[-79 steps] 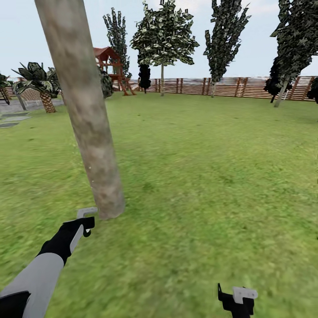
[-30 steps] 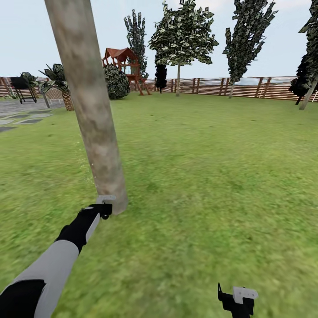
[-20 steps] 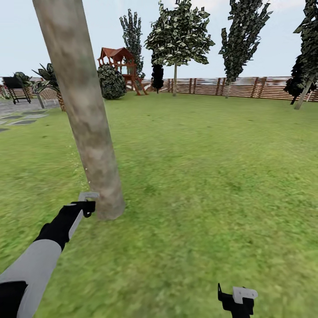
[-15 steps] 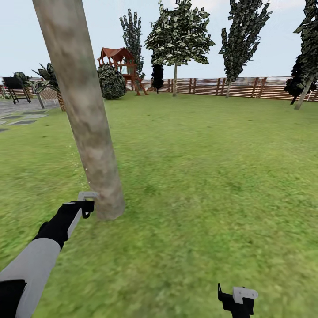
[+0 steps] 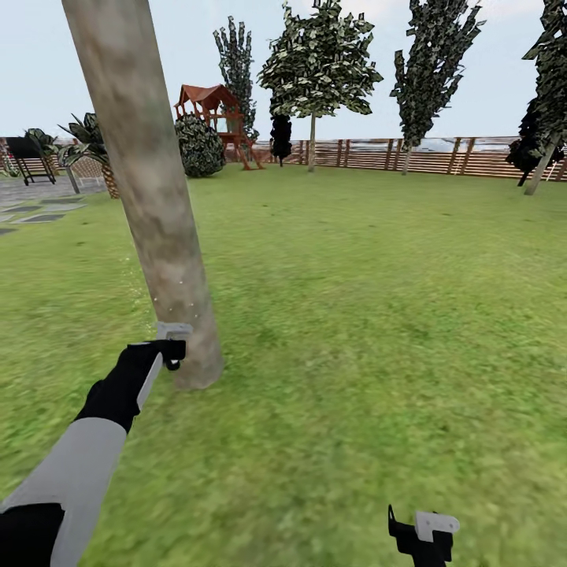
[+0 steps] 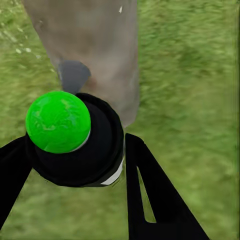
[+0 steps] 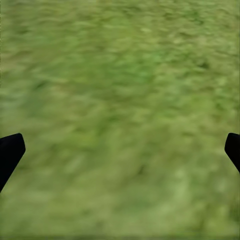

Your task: In the garden, pick up the pesticide atomizer on the floor and spray pesticide onto both trees until each tree trunk is fully covered.

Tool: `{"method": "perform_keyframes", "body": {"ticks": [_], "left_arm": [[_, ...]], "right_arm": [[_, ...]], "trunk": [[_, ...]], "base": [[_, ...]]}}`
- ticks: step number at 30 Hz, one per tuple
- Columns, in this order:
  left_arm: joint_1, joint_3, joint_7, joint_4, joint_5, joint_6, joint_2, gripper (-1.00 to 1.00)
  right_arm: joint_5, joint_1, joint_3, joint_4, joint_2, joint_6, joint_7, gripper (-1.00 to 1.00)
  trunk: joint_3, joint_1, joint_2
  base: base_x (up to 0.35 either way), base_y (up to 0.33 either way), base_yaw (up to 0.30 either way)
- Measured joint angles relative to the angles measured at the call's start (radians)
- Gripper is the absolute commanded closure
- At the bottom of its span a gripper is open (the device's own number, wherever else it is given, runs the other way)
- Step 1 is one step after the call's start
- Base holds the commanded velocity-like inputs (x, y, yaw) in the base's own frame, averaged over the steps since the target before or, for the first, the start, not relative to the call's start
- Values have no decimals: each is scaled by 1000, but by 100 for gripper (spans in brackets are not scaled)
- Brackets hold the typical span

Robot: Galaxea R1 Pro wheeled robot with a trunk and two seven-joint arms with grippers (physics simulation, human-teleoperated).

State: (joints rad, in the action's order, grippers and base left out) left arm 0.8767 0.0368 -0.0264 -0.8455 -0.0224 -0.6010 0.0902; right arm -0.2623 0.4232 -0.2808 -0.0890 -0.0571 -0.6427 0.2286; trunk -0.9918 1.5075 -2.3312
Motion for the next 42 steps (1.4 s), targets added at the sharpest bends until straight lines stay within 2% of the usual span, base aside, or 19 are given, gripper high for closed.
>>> {"method": "perform_keyframes", "body": {"ticks": [4,5,6,8,13,16,19,22,24,27,29,31,40,42], "left_arm": [[-8,15,3,-25,-5,-16,22,100],[-13,40,4,-22,-12,-16,42,100],[-15,50,4,-19,-9,-15,54,100],[-19,55,4,-15,-6,-9,66,100],[-40,48,-4,82,-4,3,44,100],[-42,46,-4,189,-7,32,35,100],[-41,34,-6,212,-6,37,33,100],[-24,16,-11,212,-6,27,-12,100],[-21,14,-12,213,-11,22,-21,100],[-26,16,-11,217,-15,22,-9,100],[-36,16,-9,211,-21,21,18,100],[-40,13,-9,213,-14,22,30,100],[-42,17,-9,218,-7,21,12,100],[-43,17,-9,219,-11,22,15,100]], "right_arm": [[0,0,0,0,0,0,0,-100],[0,0,0,0,0,0,0,-100],[0,0,0,0,0,0,0,-100],[0,0,0,0,0,0,0,-100],[0,0,1,0,-1,0,0,-100],[0,-1,1,-1,-1,0,0,-100],[0,0,1,-1,-1,0,0,-100],[0,0,1,-2,-1,0,0,-100],[0,0,1,-2,-1,0,0,-100],[0,0,1,-2,-1,0,0,-100],[0,-1,1,-2,-1,0,0,-100],[0,0,1,-2,-1,0,0,-100],[0,-1,1,-2,-1,0,0,-100],[0,-1,1,-2,-1,0,0,-100]], "trunk": [[0,0,0],[0,0,0],[0,0,0],[0,0,0],[0,0,0],[0,0,0],[0,0,0],[0,0,0],[0,0,0],[0,0,0],[0,0,0],[0,0,0],[0,0,0],[0,0,0]], "base": [[0,0,0],[0,0,0],[0,0,0],[0,0,0],[0,0,0],[0,0,0],[0,0,0],[0,0,0],[0,0,0],[0,0,0],[17,0,0],[175,30,0],[222,50,0],[9,2,0]]}}
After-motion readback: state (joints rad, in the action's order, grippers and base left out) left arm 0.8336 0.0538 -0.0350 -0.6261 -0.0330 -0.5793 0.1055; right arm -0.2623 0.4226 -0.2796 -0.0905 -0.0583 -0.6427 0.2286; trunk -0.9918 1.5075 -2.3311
